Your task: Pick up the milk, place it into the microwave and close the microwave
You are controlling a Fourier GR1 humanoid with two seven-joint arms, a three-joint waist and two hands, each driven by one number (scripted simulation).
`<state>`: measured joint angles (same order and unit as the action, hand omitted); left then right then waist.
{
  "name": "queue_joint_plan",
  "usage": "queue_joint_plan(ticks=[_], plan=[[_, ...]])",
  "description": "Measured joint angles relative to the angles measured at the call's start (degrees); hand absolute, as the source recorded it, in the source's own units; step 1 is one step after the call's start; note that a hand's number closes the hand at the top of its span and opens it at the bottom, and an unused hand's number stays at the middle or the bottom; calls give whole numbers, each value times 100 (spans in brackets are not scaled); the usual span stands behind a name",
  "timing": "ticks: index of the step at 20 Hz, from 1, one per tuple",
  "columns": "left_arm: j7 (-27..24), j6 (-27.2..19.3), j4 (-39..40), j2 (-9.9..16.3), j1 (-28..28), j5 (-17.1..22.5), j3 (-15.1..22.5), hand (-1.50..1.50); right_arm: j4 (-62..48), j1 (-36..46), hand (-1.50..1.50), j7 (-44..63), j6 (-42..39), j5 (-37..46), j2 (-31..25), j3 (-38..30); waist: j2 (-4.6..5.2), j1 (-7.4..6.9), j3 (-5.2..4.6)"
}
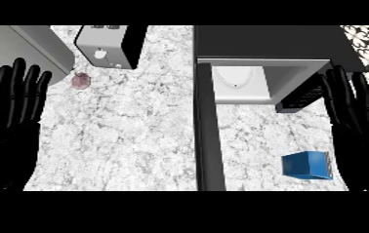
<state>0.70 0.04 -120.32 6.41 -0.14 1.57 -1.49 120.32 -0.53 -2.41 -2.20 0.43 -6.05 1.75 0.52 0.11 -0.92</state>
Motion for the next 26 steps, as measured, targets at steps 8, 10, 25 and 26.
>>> queue_joint_plan(ticks=[8, 10, 25, 26], plan=[[19, -87, -45, -285, 329, -56, 185, -150, 1282, -936, -150, 500, -527, -675, -204, -18, -60, 33, 79], [133, -98, -143, -332, 521, 4, 197, -150, 1521, -1299, -150, 573, -733, -891, -290, -59, -65, 31, 85], [174, 683, -1364, -169, 2219, 1101, -428, -150, 1940, -2939, -150, 163, -1201, -720, -9, -336, -74, 3, 91], [122, 735, -1417, -221, 2338, 1071, -393, -150, 1882, -2964, -150, 104, -1237, -722, 8, -411, -73, -1, 91]])
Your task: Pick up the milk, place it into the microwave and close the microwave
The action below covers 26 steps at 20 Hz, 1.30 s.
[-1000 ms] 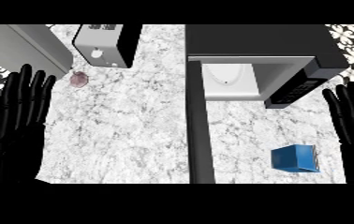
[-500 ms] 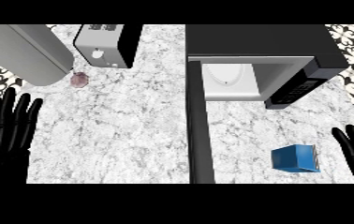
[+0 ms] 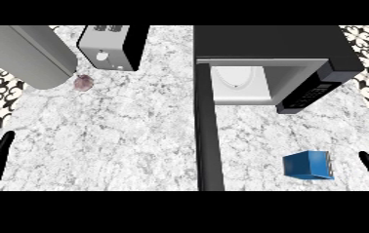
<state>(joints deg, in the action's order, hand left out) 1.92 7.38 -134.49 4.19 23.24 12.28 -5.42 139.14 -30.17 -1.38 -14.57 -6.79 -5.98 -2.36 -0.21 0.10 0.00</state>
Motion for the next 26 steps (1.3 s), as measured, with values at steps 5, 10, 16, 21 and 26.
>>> queue_joint_plan(ticks=[5, 10, 16, 21, 26], plan=[[-147, 328, -70, -43, 307, 296, -274, -150, -180, 30, -150, -25, -93, 116, 105, -105, 5, -16, 0], [-288, 593, -7, -55, 464, 491, -585, -150, -917, 220, -150, -451, -200, 255, 182, -321, 10, -26, 0], [-184, 824, -101, -86, 668, 623, -817, -150, -1758, 381, -150, -873, -202, 444, 259, -611, 11, -36, 2], [-303, 1108, -11, -91, 764, 775, -1054, -150, -2703, 537, -150, -1503, -178, 615, 249, -945, 11, -43, 1], [-225, 1241, -63, -184, 838, 844, -1155, -150, -3625, 763, -150, -2077, -188, 719, 135, -1297, 12, -45, 3]])
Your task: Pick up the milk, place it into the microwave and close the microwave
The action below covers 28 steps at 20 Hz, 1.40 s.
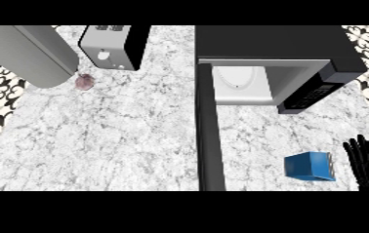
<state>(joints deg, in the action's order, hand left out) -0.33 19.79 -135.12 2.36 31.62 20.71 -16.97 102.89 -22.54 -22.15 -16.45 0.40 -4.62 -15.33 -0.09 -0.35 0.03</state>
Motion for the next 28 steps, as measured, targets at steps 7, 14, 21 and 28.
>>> queue_joint_plan(ticks=[7, 14, 21, 28], plan=[[179, 56, -6, -96, -133, 33, -153, -150, -1230, 330, -150, -803, -159, 144, -228, -279, 2, 6, 0], [125, 281, 17, -161, 2, 125, -334, -150, -2555, 863, -150, -1572, -126, 451, -386, -330, 2, -14, 1], [268, 306, 32, -141, -112, 212, -442, -150, -3681, 1385, -150, -2165, 110, 693, -577, -458, 4, -13, 0], [69, 434, 23, -154, 191, 290, -469, -150, -4966, 1914, 150, -2904, 360, 961, -772, -491, 3, -43, 1]])
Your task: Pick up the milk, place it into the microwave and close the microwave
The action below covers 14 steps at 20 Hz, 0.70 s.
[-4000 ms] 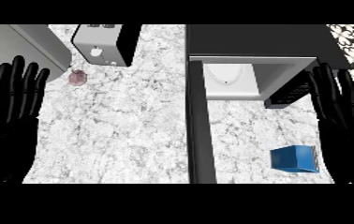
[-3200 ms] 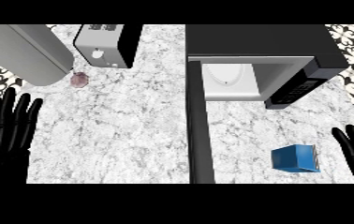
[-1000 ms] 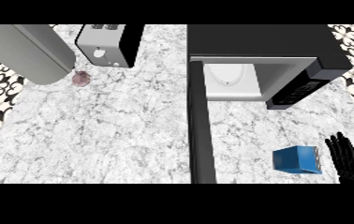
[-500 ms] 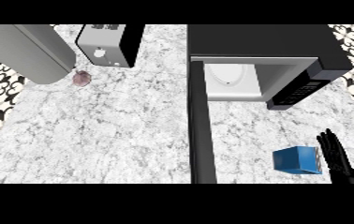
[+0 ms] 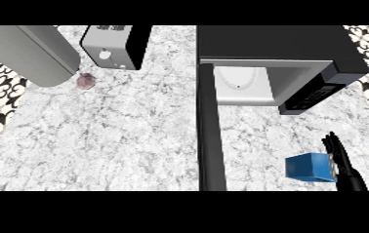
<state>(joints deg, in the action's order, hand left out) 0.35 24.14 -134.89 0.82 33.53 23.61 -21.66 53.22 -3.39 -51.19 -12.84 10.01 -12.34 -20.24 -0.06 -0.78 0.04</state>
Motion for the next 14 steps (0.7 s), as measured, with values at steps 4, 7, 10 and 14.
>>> queue_joint_plan(ticks=[4, 7, 10, 14], plan=[[-13, 55, 12, 11, 9, 35, -15, -150, -773, 459, 150, -264, 94, 82, -85, 38, 4, -9, 4], [-109, 140, 17, 5, 126, 54, -56, -150, -973, 616, 150, -435, 186, 220, -107, 177, -1, -16, 0], [-217, 156, 31, -26, 202, 62, -19, -150, -915, 612, 150, -644, 384, 269, -81, 224, -10, -2, -8], [-306, 178, 38, -1, 344, 103, -65, -150, -681, 592, 150, -672, 388, 167, -1, 332, -14, 16, -11]])
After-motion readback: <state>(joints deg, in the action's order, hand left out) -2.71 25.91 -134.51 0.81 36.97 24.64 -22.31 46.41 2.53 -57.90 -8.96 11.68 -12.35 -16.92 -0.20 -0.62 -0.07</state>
